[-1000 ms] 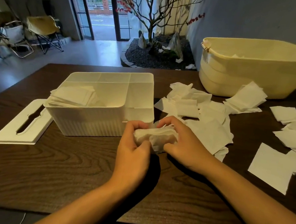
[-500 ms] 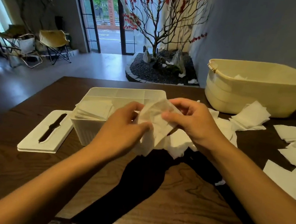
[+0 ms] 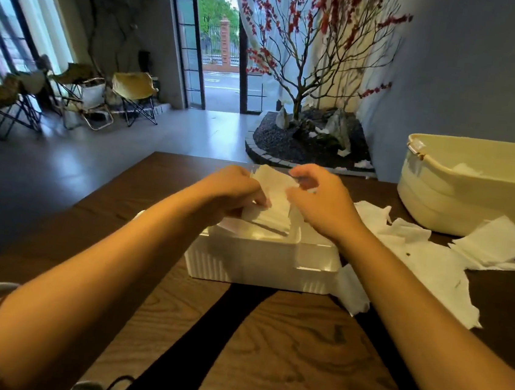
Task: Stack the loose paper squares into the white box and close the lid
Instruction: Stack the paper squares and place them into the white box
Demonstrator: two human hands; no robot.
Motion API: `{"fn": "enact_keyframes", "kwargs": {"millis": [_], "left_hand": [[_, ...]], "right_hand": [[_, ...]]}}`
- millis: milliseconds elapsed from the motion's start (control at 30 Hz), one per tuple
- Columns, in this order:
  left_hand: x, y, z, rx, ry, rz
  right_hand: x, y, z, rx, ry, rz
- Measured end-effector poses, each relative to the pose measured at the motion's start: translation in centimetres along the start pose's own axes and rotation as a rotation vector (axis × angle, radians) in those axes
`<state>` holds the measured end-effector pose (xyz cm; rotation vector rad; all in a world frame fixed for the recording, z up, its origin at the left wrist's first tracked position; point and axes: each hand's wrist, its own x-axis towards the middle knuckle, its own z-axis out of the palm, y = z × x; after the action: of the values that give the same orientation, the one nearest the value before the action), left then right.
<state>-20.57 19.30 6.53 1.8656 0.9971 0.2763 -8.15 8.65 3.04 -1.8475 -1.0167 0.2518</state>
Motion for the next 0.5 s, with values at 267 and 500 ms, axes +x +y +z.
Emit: {"fn": "enact_keyframes", "kwargs": {"millis": [267,500], "left_hand": [[0.5,0.1,2.1,0.238,0.032,-0.11],[1.1,0.9,4.7,0.305,-0.016,-0.188]], "right_hand": [[-3.1,3.1,1.4,-0.059,0.019,-0.076],[-4.0,3.9,1.5,-0.157,0.062,-0.071]]}}
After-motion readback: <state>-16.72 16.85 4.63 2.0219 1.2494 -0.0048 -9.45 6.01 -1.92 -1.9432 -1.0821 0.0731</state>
